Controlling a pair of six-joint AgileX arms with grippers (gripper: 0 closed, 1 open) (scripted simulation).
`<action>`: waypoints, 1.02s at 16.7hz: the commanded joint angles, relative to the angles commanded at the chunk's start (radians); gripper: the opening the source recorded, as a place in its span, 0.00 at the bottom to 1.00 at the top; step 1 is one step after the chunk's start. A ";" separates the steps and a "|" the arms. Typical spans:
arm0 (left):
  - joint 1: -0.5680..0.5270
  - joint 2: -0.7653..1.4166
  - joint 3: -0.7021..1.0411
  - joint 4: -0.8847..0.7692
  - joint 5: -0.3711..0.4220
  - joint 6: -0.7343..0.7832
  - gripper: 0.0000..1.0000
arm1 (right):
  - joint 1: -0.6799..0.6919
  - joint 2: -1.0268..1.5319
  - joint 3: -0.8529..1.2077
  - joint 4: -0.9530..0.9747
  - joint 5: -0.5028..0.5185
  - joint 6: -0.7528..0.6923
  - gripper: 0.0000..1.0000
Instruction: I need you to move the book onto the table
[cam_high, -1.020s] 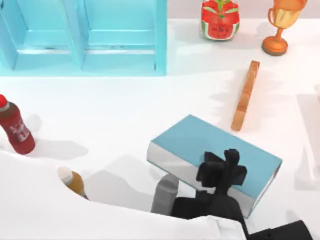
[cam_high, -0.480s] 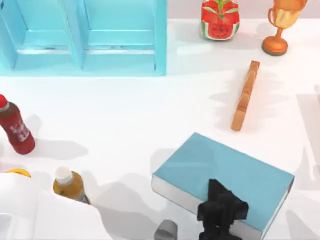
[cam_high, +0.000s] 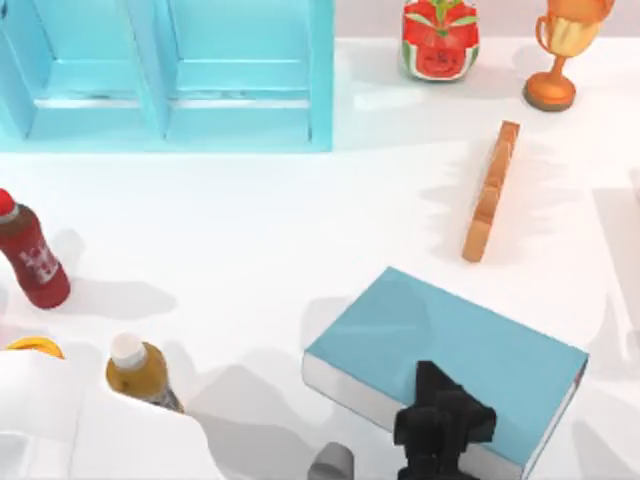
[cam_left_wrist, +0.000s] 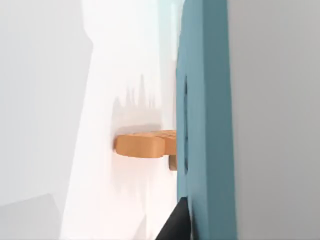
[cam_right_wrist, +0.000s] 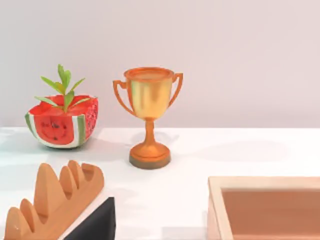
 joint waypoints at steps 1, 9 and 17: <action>-0.003 0.001 0.003 -0.009 -0.001 -0.008 0.00 | 0.000 0.000 0.000 0.000 0.000 0.000 1.00; -0.005 0.011 0.000 -0.018 0.000 -0.027 0.00 | 0.000 0.000 0.000 0.000 0.000 0.000 1.00; -0.004 0.066 -0.038 0.080 0.001 -0.022 0.00 | 0.000 0.000 0.000 0.000 0.000 0.000 1.00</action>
